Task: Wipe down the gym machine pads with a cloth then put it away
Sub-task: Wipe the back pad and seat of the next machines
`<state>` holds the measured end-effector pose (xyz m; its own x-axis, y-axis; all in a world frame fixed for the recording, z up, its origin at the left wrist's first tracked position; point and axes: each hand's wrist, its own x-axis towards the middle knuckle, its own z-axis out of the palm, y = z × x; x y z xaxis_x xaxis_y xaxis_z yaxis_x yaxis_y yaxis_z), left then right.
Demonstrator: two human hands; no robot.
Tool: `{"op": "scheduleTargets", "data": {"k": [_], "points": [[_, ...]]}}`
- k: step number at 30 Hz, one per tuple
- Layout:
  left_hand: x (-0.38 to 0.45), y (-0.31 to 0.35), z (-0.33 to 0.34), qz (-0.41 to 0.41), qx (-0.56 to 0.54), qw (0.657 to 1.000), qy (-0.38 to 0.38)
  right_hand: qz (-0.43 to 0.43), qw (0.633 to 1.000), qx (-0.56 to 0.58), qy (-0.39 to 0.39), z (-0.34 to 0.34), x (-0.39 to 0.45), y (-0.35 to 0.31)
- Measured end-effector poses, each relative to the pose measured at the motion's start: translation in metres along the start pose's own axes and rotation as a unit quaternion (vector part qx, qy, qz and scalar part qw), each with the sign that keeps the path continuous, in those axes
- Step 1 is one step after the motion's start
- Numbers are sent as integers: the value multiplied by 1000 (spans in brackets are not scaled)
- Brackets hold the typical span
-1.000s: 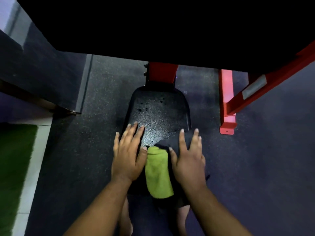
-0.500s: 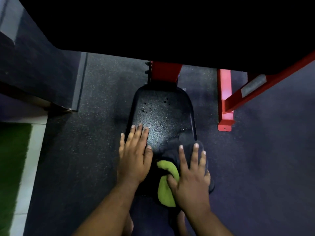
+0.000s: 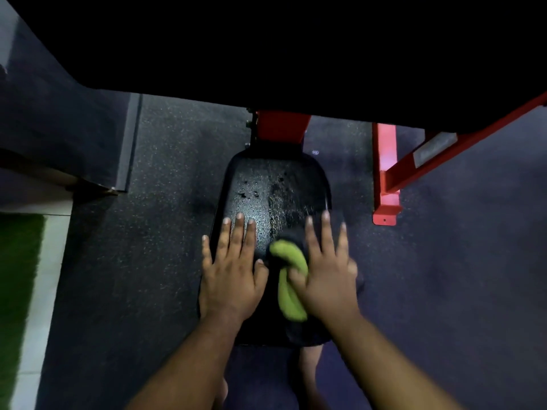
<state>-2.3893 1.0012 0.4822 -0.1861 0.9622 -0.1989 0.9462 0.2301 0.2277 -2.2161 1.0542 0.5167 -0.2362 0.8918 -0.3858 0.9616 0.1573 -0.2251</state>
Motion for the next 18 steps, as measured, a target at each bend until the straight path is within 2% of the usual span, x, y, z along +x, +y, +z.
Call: {"op": "scheduleTargets", "data": {"k": [3, 6, 10, 12, 14, 16, 18], "points": [[2, 2, -2, -4, 9, 1000, -14, 23, 999, 9, -29, 9, -26, 5], [2, 4, -5, -7, 14, 1000, -17, 34, 999, 10, 11, -3, 51, -8], [0, 4, -6, -12, 16, 1000, -17, -2, 1000, 9, 12, -34, 158, -35], [0, 4, -8, -17, 15, 1000, -22, -48, 999, -9, 15, -34, 145, -28], [0, 5, -11, -20, 10, 999, -26, -86, 996, -17, 13, -25, 92, -3], [1, 6, -11, -25, 5, 999, -30, -82, 996, 20, -17, -18, 41, 24], [1, 6, -11, -25, 4, 999, -27, -59, 995, 52, -54, -16, 29, 38]]}}
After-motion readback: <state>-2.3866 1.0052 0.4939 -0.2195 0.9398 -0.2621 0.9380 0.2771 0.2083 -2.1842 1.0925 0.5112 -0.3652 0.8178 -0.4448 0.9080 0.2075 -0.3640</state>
